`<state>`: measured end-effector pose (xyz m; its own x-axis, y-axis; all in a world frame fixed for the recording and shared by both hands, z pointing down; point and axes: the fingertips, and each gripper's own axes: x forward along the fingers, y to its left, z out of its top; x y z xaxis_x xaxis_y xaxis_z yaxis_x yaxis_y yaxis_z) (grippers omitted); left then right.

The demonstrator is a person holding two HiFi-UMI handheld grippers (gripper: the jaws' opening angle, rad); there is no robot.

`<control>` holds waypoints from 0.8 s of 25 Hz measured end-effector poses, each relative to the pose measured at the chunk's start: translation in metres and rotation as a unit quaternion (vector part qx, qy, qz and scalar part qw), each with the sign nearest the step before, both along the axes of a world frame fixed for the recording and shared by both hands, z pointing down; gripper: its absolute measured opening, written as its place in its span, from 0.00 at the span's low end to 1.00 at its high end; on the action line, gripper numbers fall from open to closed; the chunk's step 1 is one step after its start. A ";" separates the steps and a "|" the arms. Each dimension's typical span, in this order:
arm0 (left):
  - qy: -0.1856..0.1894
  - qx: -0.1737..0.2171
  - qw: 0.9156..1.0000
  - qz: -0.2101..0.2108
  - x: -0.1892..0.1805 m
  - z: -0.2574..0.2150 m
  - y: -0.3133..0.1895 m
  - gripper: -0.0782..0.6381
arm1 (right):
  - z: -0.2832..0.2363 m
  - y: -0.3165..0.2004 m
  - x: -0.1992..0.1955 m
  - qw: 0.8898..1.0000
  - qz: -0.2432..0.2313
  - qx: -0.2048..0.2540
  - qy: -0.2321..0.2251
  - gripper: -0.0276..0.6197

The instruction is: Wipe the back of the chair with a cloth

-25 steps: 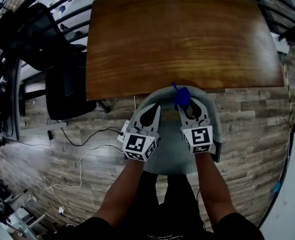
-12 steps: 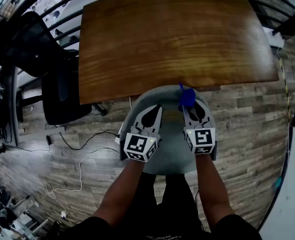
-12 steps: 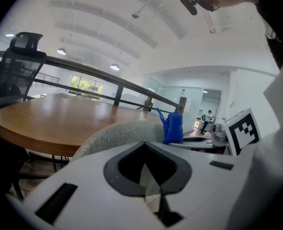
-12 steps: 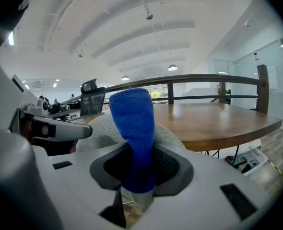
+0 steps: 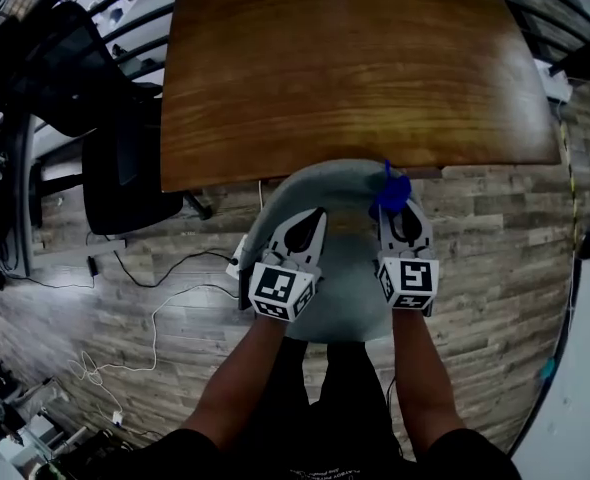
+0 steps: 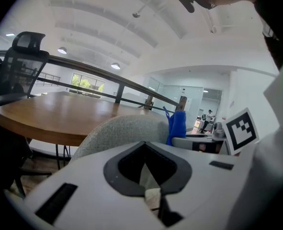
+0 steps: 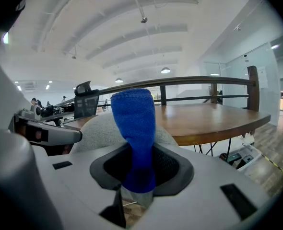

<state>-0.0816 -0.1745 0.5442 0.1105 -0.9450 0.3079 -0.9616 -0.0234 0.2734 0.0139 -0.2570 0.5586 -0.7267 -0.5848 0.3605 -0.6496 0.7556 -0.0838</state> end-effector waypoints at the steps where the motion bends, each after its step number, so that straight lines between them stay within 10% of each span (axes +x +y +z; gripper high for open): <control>1: 0.000 0.000 1.000 -0.004 -0.002 0.001 0.003 0.11 | -0.002 0.003 -0.003 1.000 -0.005 0.002 -0.006 0.23; 20: -0.022 -0.023 0.994 -0.102 -0.086 0.024 0.080 0.11 | 0.016 0.125 -0.149 0.972 -0.230 0.000 -0.042 0.23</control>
<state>-0.1679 -0.0942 0.5677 -0.0970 -0.9310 0.3518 -0.9560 0.1855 0.2273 -0.1355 -0.1321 0.5747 -0.9382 -0.1900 0.2893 -0.2332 0.9647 -0.1225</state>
